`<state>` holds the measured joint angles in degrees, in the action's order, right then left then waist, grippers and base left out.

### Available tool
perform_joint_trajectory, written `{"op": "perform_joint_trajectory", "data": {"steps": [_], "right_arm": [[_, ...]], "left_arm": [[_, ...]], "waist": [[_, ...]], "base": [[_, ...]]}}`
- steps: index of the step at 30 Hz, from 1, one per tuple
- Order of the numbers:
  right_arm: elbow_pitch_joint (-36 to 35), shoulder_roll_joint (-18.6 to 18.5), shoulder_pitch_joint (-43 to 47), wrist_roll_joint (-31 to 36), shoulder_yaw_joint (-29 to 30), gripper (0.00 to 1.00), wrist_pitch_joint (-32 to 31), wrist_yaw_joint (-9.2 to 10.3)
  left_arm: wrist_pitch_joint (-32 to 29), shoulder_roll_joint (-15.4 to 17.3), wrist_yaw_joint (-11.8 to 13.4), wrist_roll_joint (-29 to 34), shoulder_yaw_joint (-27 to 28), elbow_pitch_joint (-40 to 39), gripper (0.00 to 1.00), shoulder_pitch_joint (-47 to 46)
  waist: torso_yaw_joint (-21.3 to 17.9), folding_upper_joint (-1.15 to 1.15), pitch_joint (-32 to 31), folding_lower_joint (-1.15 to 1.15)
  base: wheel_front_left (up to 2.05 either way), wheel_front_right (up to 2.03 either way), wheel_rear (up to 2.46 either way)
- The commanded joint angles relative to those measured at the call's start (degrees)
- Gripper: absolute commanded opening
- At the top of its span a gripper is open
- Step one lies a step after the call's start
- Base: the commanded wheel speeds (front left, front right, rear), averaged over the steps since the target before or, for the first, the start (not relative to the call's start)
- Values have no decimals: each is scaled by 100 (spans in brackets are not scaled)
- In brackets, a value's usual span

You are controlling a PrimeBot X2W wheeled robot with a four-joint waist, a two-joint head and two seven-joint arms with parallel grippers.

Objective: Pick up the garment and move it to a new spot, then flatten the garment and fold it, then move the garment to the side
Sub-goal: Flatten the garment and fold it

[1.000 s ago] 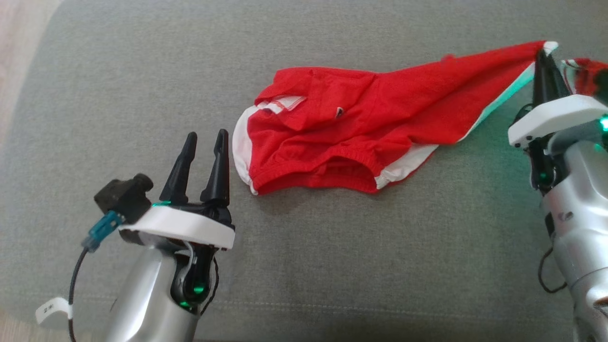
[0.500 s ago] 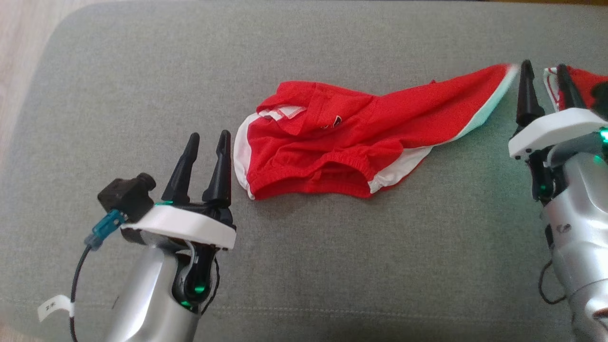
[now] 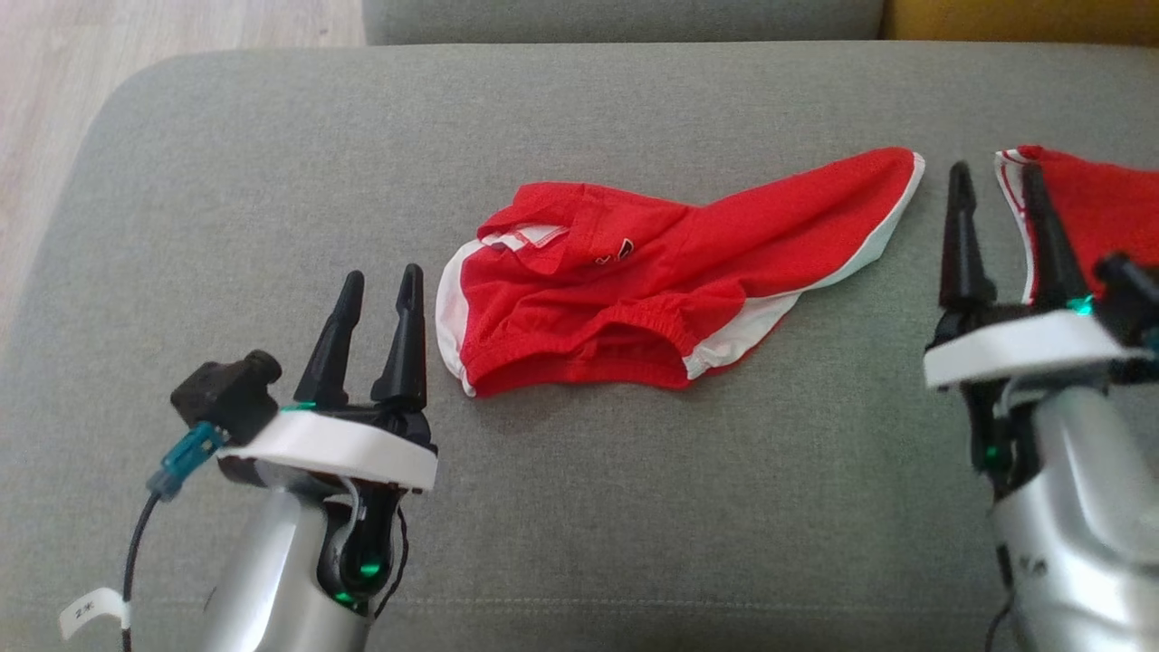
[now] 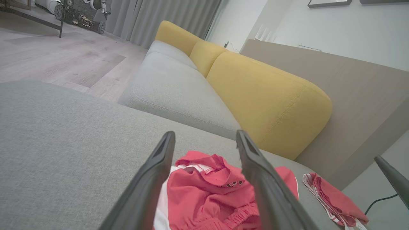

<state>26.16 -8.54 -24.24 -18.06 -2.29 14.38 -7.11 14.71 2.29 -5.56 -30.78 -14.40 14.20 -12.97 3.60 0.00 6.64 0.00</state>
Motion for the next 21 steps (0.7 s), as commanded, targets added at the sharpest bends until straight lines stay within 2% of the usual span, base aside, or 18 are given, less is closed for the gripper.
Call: {"op": "perform_joint_trajectory", "data": {"steps": [1, 7, 14, 17, 21], "right_arm": [[-436, 86, 83, 63, -118, 100, 45, -37], [-1207, 188, 599, 249, -351, 100, -235, -37], [-1577, 73, 522, 326, -616, 100, -591, -37], [-1663, -69, 305, 343, -924, 100, -858, -37], [-1545, -331, -104, 257, -1623, 100, -1324, -37]], "left_arm": [[29, 59, 0, 77, 199, -231, 100, -74], [29, 59, 0, 92, 234, -268, 100, 0], [29, 59, -6, 67, 233, -282, 100, -59], [29, 59, 15, 16, 226, -324, 100, -114], [29, 59, 30, -24, 193, -307, 100, -137]], "waist": [[-26, 0, -16, 0], [-78, 0, 1, 0], [63, 0, 81, 0], [196, 0, 204, 0], [396, 0, 341, 0]], "base": [[0, 0, 0], [0, 0, 0], [0, 0, 0], [0, 0, 0], [0, 0, 0]]}}
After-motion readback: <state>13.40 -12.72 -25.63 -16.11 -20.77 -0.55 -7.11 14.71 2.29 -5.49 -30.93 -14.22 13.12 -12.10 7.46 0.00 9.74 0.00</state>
